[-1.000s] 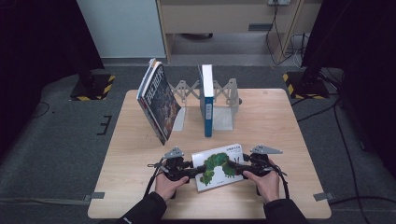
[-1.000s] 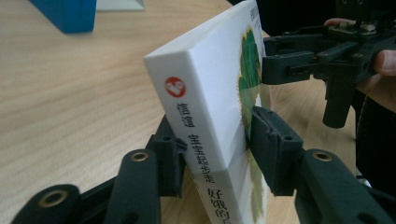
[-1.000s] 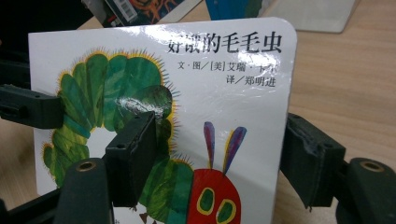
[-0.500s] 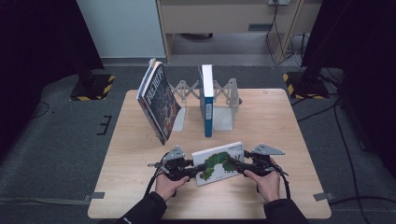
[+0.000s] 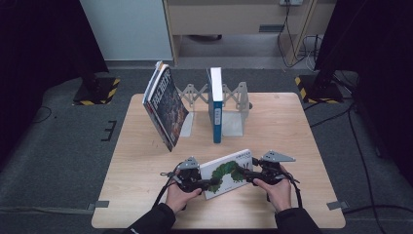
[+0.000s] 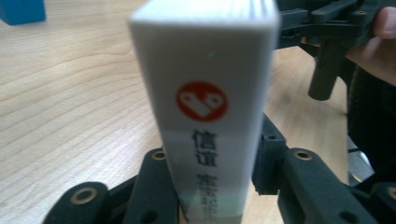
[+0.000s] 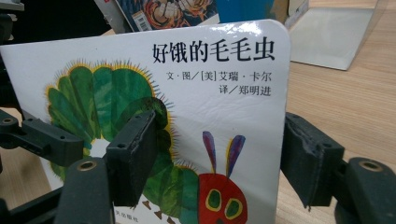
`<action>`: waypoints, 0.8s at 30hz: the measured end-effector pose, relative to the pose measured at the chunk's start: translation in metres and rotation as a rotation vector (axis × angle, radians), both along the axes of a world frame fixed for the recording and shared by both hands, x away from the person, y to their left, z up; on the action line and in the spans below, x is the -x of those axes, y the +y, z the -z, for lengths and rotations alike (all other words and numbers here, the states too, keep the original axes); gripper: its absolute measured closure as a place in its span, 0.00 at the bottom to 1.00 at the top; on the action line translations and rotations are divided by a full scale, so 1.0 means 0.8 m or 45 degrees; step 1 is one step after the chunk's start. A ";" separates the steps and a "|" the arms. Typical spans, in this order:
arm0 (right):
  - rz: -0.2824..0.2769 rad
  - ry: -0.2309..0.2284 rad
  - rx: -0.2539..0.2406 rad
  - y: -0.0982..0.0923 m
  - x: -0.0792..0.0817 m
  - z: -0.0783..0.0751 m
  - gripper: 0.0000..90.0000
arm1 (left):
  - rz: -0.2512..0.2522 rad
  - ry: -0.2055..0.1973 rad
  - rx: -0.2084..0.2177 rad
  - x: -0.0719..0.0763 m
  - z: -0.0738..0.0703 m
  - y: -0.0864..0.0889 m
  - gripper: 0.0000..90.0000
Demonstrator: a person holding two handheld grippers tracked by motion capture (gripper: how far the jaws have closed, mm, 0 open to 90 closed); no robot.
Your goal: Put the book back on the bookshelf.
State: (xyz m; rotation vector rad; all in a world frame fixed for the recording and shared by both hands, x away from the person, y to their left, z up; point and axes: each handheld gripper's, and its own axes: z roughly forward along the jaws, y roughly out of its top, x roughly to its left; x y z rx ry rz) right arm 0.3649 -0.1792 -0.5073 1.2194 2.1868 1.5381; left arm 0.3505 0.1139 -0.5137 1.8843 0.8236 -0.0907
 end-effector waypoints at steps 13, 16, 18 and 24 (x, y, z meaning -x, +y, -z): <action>0.017 0.036 0.001 -0.002 0.000 0.003 0.35 | -0.015 -0.035 0.004 0.004 -0.013 0.000 0.82; 0.021 0.031 -0.011 -0.003 -0.001 0.002 0.35 | -0.026 -0.062 -0.003 0.006 -0.018 0.000 0.82; 0.023 0.030 -0.021 -0.003 -0.001 0.001 0.36 | -0.033 -0.066 -0.005 0.006 -0.021 0.000 0.82; 0.022 0.030 -0.017 -0.005 -0.001 0.001 0.36 | -0.056 -0.063 0.005 0.007 -0.030 0.003 0.82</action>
